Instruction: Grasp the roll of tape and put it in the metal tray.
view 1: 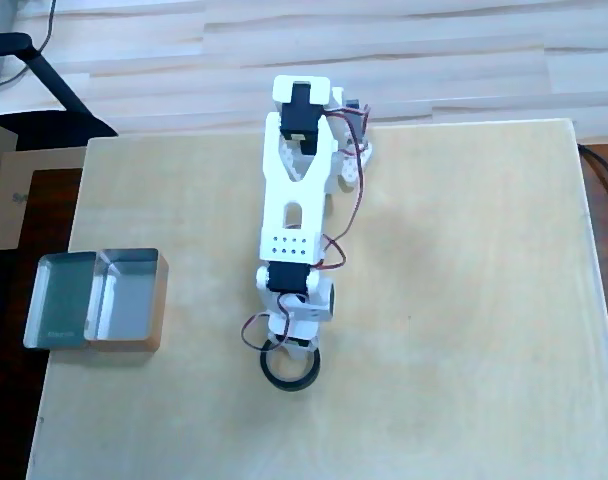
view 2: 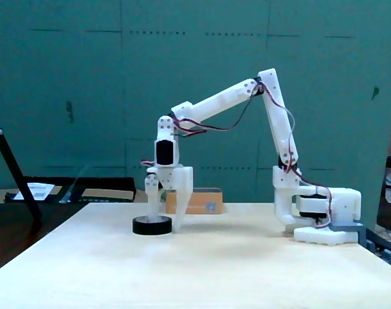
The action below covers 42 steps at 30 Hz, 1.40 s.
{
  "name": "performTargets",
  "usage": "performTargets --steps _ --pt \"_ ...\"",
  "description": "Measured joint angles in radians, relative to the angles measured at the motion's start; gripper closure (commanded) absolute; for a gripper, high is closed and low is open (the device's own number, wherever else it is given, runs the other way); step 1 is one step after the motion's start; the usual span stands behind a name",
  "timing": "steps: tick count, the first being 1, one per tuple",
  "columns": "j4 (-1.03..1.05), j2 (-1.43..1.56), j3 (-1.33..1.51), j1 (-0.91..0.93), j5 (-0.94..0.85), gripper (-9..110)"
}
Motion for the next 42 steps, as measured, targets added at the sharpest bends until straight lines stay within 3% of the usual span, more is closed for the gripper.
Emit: performTargets --steps 3,27,36,42 --pt "-0.003 0.0 0.0 0.0 0.0 102" --pt "0.043 0.003 -0.015 0.0 0.003 102" --pt "0.196 0.281 -0.153 0.012 0.003 102" --pt "0.236 0.511 -0.17 0.123 0.003 102"
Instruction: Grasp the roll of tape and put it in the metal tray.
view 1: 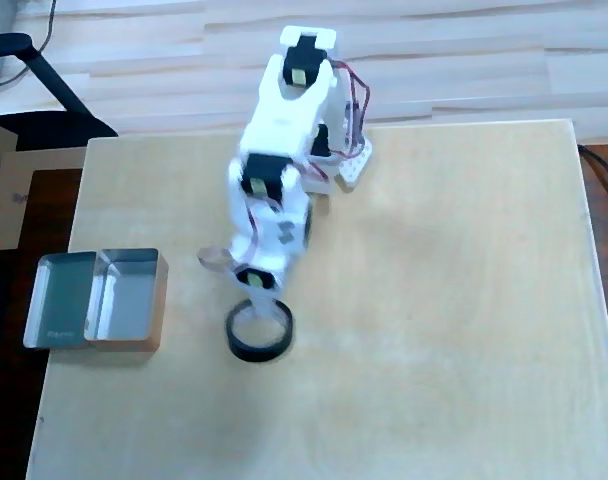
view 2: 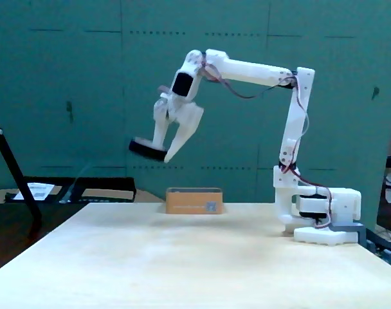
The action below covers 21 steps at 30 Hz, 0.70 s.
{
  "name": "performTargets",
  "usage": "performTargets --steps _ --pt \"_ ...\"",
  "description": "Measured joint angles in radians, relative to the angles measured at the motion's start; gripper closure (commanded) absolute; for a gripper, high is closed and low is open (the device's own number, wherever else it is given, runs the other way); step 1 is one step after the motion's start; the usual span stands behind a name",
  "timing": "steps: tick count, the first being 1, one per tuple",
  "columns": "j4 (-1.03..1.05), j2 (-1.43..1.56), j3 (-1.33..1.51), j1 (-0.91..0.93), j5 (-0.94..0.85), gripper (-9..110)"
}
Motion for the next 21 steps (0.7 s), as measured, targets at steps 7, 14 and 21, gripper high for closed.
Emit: performTargets --steps 7,14,21 --pt "0.041 0.089 0.002 0.265 -0.002 102" --pt "-0.017 0.089 0.003 0.468 -0.066 102" --pt "-0.124 -0.067 0.003 0.575 -0.072 102"
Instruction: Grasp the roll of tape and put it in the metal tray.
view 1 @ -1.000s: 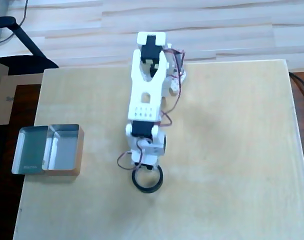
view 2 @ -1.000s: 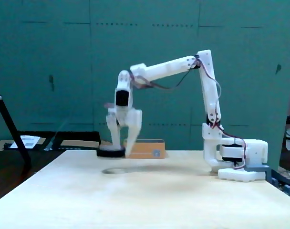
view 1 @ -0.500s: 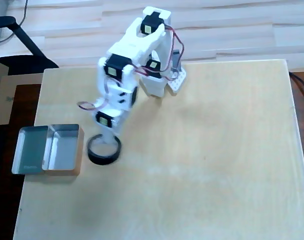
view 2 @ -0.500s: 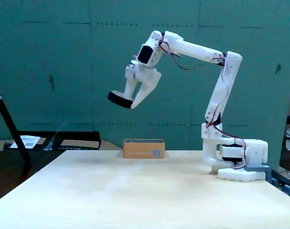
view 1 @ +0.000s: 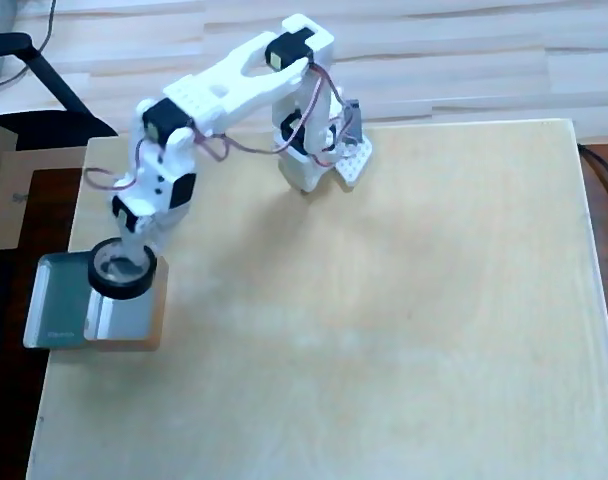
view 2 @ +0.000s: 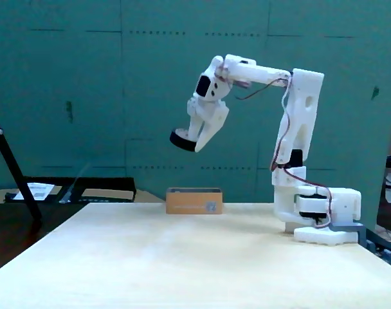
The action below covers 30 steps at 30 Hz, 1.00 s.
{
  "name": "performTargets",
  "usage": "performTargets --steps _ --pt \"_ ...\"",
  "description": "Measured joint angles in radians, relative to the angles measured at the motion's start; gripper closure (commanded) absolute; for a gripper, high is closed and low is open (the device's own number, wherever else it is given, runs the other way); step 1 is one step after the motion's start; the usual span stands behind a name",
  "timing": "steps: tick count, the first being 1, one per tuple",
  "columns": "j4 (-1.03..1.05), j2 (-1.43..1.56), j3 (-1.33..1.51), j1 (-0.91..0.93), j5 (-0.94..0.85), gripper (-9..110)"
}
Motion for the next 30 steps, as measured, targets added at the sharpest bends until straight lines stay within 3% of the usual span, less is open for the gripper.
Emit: performTargets --steps 8,16,30 --pt "-0.092 -0.279 -0.032 0.133 -0.067 102" --pt "-0.095 -0.494 -0.153 0.147 -0.097 102" --pt "-0.075 -0.523 -0.187 0.144 -0.103 97"
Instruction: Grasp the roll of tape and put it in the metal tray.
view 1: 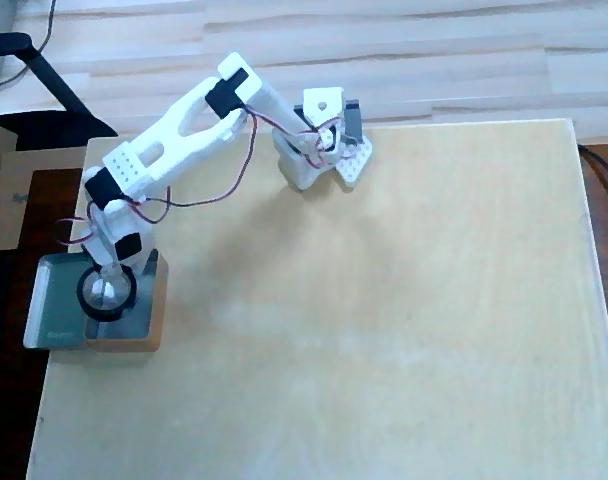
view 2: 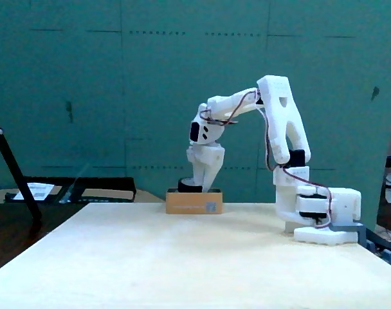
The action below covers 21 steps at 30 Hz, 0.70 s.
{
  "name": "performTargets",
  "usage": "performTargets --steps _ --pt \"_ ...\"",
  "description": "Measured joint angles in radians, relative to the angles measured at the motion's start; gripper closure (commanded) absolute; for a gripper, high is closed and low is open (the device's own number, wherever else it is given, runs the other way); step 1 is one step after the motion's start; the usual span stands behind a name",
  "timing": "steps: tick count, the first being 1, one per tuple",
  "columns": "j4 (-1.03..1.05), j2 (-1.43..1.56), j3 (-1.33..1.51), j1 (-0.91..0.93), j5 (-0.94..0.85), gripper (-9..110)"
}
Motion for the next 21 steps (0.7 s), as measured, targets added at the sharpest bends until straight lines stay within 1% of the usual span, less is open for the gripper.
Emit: performTargets --steps 2,4,13,21 --pt "0.003 0.0 -0.002 0.0 -0.008 92" --pt "0.015 0.0 -0.017 0.0 -0.015 90" --pt "0.133 0.0 -0.166 0.002 -0.018 90" --pt "0.337 0.0 -0.442 0.002 -0.018 90"
